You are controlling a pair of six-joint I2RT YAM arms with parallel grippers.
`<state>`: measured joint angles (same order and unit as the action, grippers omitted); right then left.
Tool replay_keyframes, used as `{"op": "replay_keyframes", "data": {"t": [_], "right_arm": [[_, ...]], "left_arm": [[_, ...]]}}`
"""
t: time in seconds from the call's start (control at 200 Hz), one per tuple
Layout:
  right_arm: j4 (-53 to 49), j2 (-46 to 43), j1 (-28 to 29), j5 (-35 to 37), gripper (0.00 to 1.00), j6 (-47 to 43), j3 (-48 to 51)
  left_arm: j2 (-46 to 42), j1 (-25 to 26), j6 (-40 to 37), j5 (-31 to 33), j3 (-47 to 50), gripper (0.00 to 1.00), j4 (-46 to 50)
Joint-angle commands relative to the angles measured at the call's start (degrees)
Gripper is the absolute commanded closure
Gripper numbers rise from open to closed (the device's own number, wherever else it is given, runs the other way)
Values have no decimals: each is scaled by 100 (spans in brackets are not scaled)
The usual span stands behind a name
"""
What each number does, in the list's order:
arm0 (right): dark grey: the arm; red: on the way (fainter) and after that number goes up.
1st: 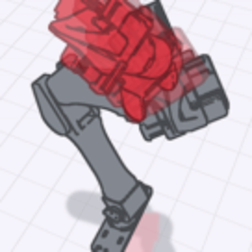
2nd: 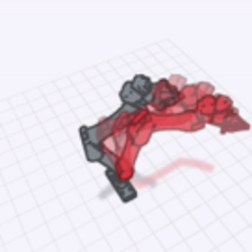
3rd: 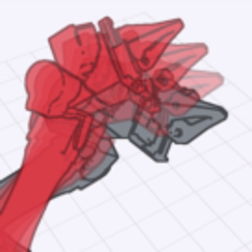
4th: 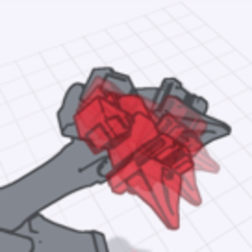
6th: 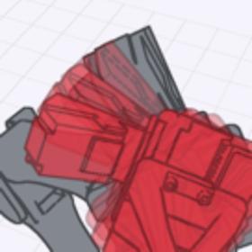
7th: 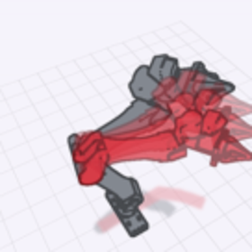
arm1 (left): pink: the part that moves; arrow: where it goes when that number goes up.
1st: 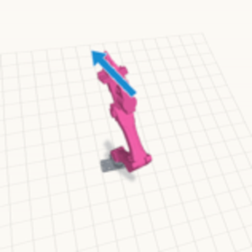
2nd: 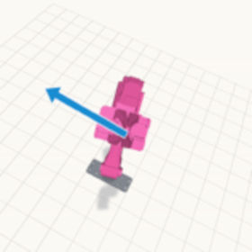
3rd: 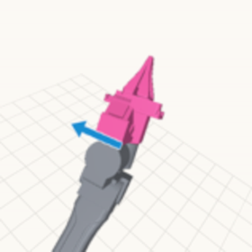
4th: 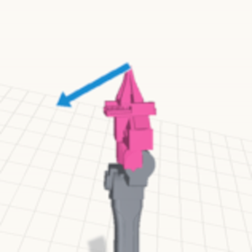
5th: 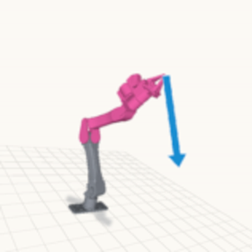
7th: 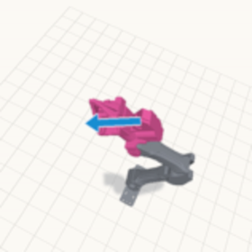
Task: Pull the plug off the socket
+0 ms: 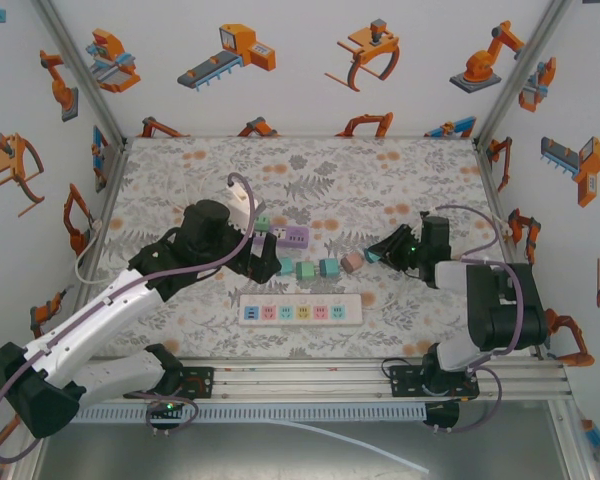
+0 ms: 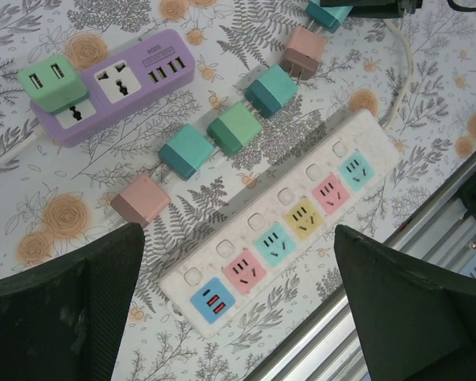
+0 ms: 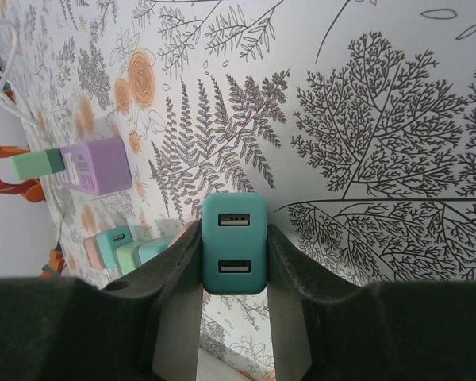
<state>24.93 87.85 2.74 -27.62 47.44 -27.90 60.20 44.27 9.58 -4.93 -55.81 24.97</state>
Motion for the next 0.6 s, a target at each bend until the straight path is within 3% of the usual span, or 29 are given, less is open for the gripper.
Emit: {"op": "replay_keyframes", "data": {"t": [0.0,0.406,0.526,0.596], "right_arm": [[-32,61,-28,19,61,-253,166],[-435,-49,-20,289,44,-253,127],[-879,-318,-21,608,25,-335,84],[-1094,-552,-19,755,20,-412,66]], "left_arm": [[26,23,-107,179,62,3,62],[-28,23,-24,288,153,3,52],[-70,24,-22,375,174,3,60],[-83,25,-18,447,176,3,69]]}}
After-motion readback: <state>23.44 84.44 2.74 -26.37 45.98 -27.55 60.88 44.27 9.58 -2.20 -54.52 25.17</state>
